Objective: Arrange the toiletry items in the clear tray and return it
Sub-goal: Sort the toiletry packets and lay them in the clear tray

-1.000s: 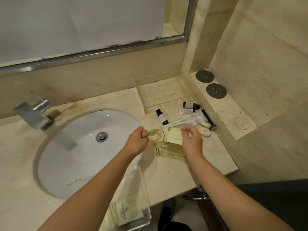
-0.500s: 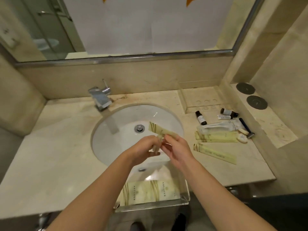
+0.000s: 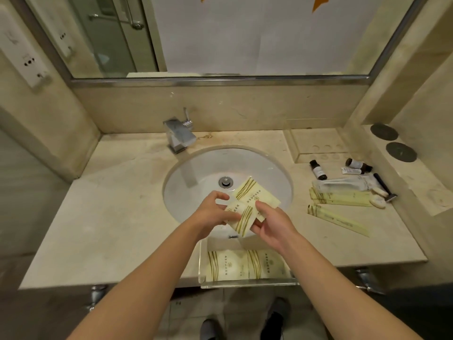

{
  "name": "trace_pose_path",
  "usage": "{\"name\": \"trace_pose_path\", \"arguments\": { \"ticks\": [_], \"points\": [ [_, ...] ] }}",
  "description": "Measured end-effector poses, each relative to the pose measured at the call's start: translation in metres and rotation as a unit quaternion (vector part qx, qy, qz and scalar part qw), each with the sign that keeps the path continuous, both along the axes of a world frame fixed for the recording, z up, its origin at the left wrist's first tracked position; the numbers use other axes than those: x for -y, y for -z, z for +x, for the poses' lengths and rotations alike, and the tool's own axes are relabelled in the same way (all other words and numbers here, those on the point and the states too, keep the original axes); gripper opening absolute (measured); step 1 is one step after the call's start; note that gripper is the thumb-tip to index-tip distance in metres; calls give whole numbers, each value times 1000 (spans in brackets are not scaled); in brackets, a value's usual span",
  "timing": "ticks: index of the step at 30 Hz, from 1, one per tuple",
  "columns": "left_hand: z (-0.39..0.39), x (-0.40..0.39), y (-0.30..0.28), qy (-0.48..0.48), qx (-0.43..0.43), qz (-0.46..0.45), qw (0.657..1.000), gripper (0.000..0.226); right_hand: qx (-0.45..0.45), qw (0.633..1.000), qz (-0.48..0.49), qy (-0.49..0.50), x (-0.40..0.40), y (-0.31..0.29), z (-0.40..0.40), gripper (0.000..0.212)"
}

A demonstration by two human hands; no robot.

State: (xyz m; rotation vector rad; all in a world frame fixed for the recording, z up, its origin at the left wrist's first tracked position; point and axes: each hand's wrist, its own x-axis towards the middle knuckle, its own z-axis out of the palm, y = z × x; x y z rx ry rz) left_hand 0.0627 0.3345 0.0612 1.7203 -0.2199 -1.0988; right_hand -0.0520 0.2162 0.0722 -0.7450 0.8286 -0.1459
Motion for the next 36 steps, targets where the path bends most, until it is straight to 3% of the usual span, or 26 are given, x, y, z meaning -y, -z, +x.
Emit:
{"name": "trace_pose_path", "arguments": {
  "ticks": [5,11,14,17,20,22,24,28,31,33,36],
  "points": [
    [1,-5,5,-85,-41,0,996,76,-1,1000,-24,-1,-3,1,-13,19],
    [-4,-1,6,-139,-128,-36,981,67,-13,999,-41,-21,-3,11,-29,17],
    [-6,1,12,-143,-103,-44,983,70,-18,997,-56,-44,-1,18,-35,16],
    [-4,0,21,-53,6,16,998,81,-49,990,-121,-50,5,23,-42,20],
    [-4,-6,24,72,74,90,991,88,-105,971,-199,-76,15,30,-50,35],
    [-6,-9,26,140,94,132,977,80,-132,960,-228,-99,23,35,-57,45],
    [-9,-11,27,205,118,171,956,57,-155,949,-240,-130,30,39,-62,49],
    [-16,-12,33,281,141,194,929,30,-182,943,-219,-175,32,44,-72,22],
    [-20,-13,39,309,152,190,919,17,-195,933,-235,-191,30,50,-75,17],
    [-21,-14,44,332,184,192,905,18,-213,917,-268,-203,27,54,-76,16],
    [-22,-15,49,377,222,194,878,41,-248,890,-319,-210,24,58,-77,11]
  ]
}}
